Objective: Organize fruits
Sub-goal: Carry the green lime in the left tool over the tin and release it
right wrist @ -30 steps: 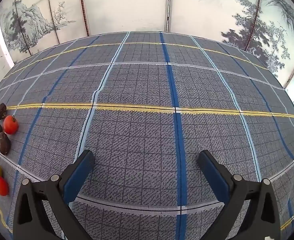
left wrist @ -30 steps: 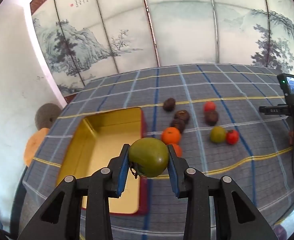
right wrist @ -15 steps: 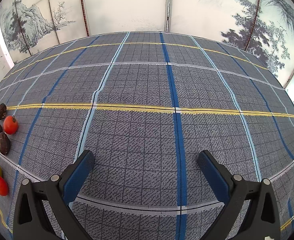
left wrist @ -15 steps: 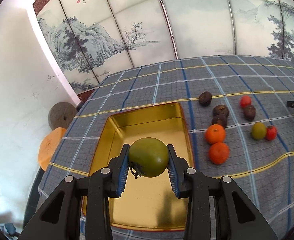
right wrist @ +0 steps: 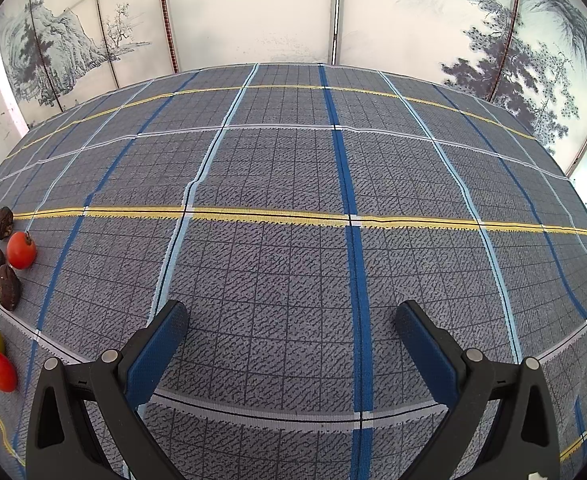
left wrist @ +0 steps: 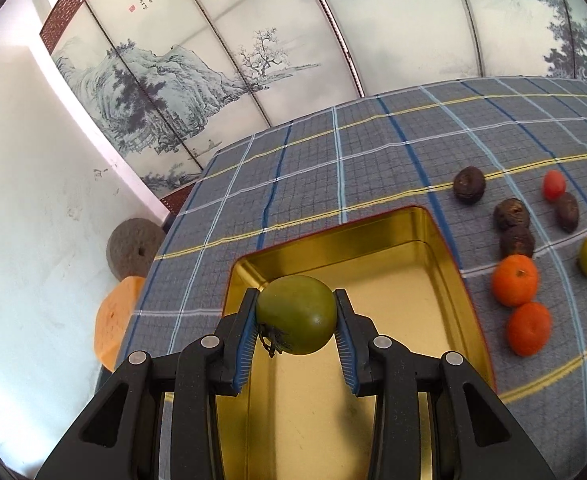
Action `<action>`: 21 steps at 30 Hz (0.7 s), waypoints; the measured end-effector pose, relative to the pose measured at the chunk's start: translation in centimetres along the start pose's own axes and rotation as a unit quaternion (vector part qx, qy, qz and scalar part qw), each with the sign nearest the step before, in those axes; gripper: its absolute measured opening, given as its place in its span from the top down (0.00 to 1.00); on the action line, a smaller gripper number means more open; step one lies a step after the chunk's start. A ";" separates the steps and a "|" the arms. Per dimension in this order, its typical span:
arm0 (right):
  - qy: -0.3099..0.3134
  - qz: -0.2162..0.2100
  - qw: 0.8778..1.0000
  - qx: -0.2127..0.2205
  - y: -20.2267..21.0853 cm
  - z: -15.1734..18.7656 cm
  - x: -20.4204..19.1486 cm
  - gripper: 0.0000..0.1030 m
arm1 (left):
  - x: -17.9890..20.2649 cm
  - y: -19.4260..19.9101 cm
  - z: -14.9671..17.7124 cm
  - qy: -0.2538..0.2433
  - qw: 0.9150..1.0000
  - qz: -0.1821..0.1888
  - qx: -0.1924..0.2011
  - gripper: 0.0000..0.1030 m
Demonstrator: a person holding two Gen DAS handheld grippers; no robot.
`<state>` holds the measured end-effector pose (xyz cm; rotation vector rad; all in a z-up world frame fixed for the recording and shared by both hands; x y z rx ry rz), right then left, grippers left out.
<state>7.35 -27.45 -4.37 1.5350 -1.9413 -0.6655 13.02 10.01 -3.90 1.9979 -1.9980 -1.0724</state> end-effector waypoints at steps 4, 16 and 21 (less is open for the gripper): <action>0.000 0.000 1.000 0.000 0.0 0.0 0.0 0.00 | -0.9 -2.5 -0.4 -0.012 1.000 0.001 -0.012 0.63; 0.000 0.000 1.000 0.000 0.0 0.0 0.0 0.00 | -2.0 -7.6 -1.1 -0.032 0.999 -0.006 -0.037 0.62; 0.000 0.000 1.000 0.000 0.0 0.0 0.0 0.00 | -1.9 -8.6 -0.9 -0.038 0.998 -0.010 -0.043 0.62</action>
Point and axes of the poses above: each gripper's, at about its wrist camera, not at the fingertips, and y roughly against the way its jaws point, x to its right, z to its underside, the point moved 1 cm from there along -y, roughly the way its jaws point, and after that the axes turned 12 degrees about x, right-handed, at the moved point
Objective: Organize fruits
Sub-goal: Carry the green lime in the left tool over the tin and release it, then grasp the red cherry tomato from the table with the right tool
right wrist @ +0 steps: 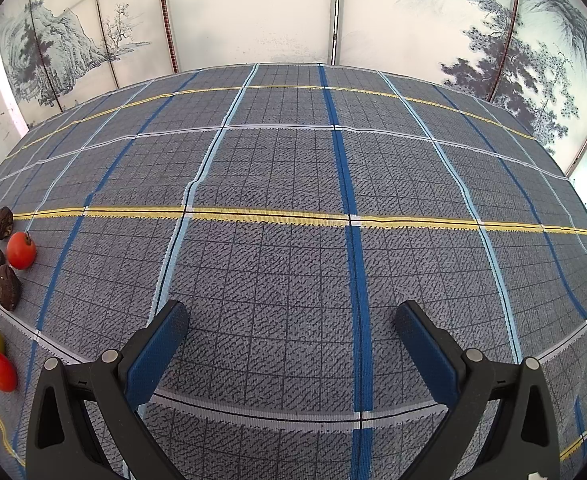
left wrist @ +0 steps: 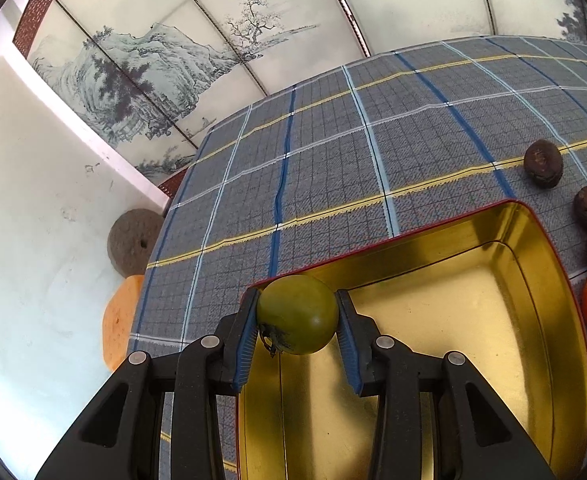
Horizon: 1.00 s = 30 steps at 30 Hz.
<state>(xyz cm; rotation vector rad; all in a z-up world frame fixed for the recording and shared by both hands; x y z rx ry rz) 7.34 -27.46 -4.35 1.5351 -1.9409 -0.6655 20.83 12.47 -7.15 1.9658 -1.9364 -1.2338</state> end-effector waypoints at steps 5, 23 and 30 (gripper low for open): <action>0.000 0.000 1.000 0.000 0.0 0.0 0.0 0.00 | 0.3 -0.5 0.3 -0.008 1.000 -0.006 -0.003 0.62; -0.005 0.000 1.000 0.000 0.1 0.1 0.2 0.00 | -1.1 11.2 0.5 0.088 0.990 0.015 0.113 0.38; 0.000 -0.119 0.990 0.081 6.2 2.0 -2.1 0.01 | 0.3 19.4 5.8 0.162 0.975 0.083 0.128 0.37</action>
Point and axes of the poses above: each gripper's, at about its wrist camera, not at the fingertips, and y roughly against the way its jaws point, x to its right, z to its underside, the point moved 1 cm from there along -y, roughly the way its jaws point, and after that the axes turned 12 degrees about x, right-handed, at the moved point
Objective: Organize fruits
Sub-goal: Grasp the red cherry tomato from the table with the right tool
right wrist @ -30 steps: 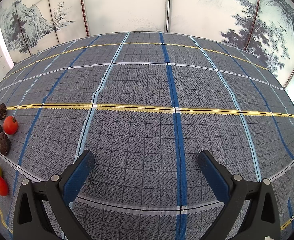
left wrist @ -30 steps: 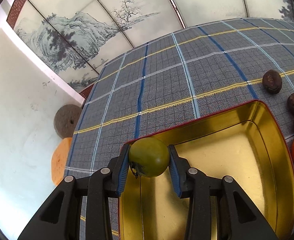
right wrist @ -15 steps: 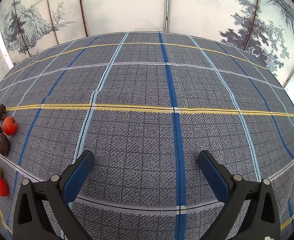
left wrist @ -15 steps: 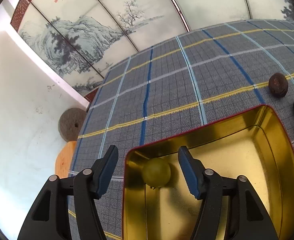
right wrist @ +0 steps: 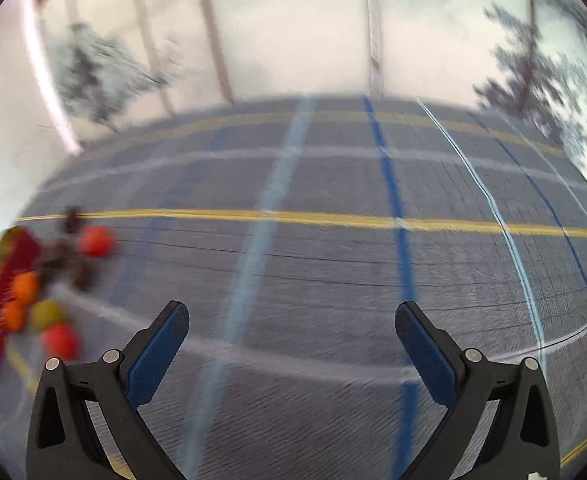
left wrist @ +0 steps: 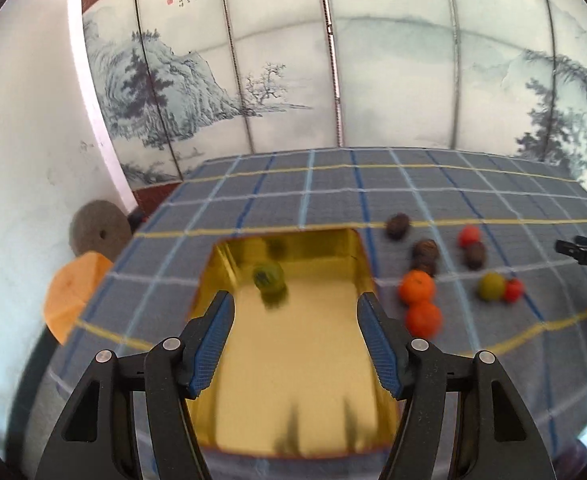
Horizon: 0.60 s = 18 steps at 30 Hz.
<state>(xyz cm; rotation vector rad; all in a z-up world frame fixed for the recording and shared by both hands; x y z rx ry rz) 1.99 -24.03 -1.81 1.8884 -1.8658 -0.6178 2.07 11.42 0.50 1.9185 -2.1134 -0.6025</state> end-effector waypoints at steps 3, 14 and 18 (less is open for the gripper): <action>0.034 -0.116 0.993 0.018 3.0 0.2 -4.9 0.03 | 1.4 2.9 2.1 -0.006 1.000 0.016 -0.013 0.37; 0.199 -0.202 0.959 -0.032 2.7 2.1 -16.5 0.04 | 0.1 7.8 5.2 0.024 0.999 0.016 -0.031 0.37; 0.190 -0.190 0.961 -0.067 0.6 3.3 -16.0 0.18 | 0.7 8.3 6.2 0.014 0.999 0.022 -0.037 0.37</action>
Point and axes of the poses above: each gripper's, at about its wrist camera, not at the fingertips, and y roughly against the way its jaws point, x to its right, z to its underside, the point moved 1 cm from there along -y, roughly the way its jaws point, and after that the axes turned 12 degrees about x, right-handed, at the moved point
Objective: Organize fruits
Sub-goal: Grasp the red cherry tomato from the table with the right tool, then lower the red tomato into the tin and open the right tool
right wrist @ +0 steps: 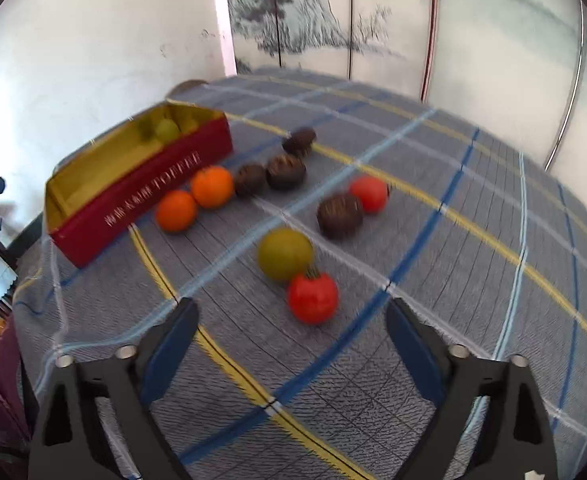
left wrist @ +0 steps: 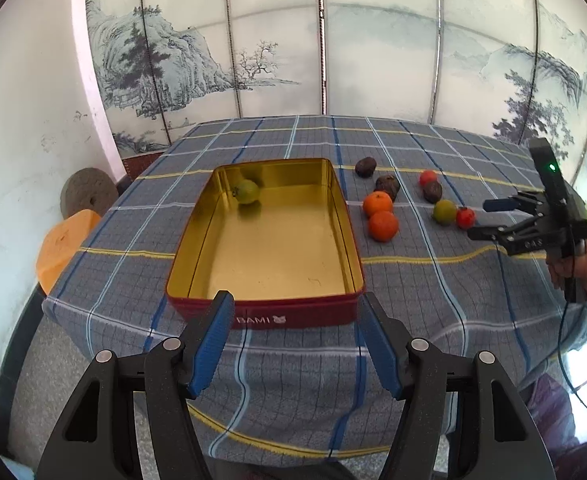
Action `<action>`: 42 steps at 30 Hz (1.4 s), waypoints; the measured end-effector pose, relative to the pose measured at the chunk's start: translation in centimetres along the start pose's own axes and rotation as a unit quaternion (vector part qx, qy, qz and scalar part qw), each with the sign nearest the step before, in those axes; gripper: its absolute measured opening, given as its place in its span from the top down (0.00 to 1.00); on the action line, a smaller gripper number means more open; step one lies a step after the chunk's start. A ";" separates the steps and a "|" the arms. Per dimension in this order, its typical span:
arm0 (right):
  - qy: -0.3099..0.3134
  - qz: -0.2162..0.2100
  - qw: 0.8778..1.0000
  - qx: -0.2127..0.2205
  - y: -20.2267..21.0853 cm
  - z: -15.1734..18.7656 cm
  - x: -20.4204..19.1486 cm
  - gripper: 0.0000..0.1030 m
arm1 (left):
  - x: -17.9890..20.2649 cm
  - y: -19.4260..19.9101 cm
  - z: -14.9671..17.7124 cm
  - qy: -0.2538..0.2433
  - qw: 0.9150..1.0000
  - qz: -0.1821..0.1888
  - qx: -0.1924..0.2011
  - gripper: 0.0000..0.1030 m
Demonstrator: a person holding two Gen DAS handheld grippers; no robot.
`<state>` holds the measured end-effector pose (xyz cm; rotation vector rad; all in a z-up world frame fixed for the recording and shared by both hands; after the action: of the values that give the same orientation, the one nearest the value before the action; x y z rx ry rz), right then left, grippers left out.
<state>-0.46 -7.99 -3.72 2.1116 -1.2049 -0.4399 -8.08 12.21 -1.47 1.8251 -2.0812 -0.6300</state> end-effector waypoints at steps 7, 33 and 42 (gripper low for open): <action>0.002 0.007 1.000 -0.017 -1.6 0.2 1.0 0.29 | 1.5 0.0 0.2 -0.013 1.000 0.025 -0.006 0.37; 0.059 -0.162 0.985 0.007 -4.7 -12.5 -14.8 0.74 | -1.4 1.7 -0.2 -0.002 0.999 -0.033 0.008 0.37; 0.062 -0.157 0.983 -0.065 -13.2 -13.7 -19.3 0.74 | -3.9 0.7 0.8 0.008 0.998 -0.065 -0.025 0.37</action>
<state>5.75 18.44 -3.46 2.1846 -0.7533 -0.5035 -8.48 16.21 -1.56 1.9413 -1.9303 -0.6914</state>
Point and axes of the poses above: each gripper's, at about its wrist camera, not at the fingertips, and y roughly against the way its jaws point, x to its right, z to its underside, the point moved 1 cm from there along -y, roughly the way its jaws point, and after that the axes turned 12 degrees about x, right-handed, at the moved point
